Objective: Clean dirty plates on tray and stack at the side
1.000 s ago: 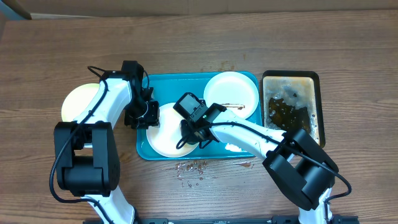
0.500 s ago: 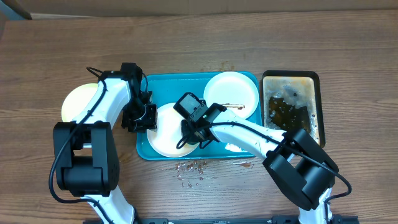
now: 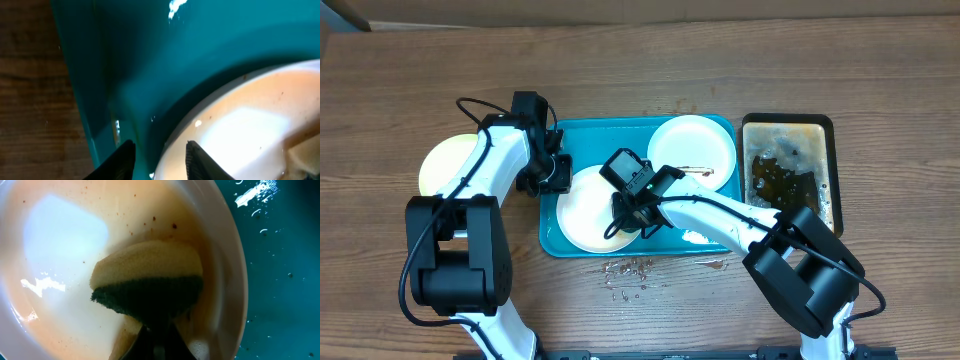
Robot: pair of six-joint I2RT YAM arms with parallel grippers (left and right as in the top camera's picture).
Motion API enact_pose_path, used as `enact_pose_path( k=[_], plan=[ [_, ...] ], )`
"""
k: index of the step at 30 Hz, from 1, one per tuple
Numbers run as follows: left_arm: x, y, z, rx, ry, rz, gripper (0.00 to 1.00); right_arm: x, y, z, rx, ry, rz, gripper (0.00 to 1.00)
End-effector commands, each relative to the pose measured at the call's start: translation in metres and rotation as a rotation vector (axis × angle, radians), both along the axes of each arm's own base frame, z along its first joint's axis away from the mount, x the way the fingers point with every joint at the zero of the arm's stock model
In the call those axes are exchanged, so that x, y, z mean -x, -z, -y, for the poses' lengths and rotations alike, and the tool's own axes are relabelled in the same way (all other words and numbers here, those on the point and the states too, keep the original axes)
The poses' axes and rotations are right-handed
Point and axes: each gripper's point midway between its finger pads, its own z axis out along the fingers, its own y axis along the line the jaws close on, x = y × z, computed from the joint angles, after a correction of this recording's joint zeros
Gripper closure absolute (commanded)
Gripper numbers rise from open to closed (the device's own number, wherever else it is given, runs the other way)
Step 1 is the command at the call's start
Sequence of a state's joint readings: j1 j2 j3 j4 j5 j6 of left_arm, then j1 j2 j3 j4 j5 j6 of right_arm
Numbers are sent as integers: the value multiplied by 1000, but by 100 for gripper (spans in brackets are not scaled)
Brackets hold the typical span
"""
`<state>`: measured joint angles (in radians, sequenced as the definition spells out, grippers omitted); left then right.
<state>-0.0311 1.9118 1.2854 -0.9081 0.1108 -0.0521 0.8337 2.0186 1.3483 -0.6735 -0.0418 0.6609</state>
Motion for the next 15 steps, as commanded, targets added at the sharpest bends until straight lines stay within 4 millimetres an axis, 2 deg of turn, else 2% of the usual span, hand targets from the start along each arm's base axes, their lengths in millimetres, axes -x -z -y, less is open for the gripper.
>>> enact_pose_path(
  k=[1, 8, 9, 13, 15],
  plan=[
    [2, 6, -3, -6, 6, 2, 65, 3, 17, 19, 72, 13, -22, 96],
    [22, 25, 8, 59, 8, -39, 66, 3, 16, 18, 69, 13, -19, 96],
    [26, 27, 10, 69, 8, -48, 69, 2, 16, 17, 65, 14, -15, 96],
    [33, 29, 10, 73, 6, -74, 93, -8, 12, 6, 18, 8, 28, 96],
    [35, 28, 14, 93, 6, -81, 96, -12, 8, -5, -24, -50, 55, 96]
  ],
)
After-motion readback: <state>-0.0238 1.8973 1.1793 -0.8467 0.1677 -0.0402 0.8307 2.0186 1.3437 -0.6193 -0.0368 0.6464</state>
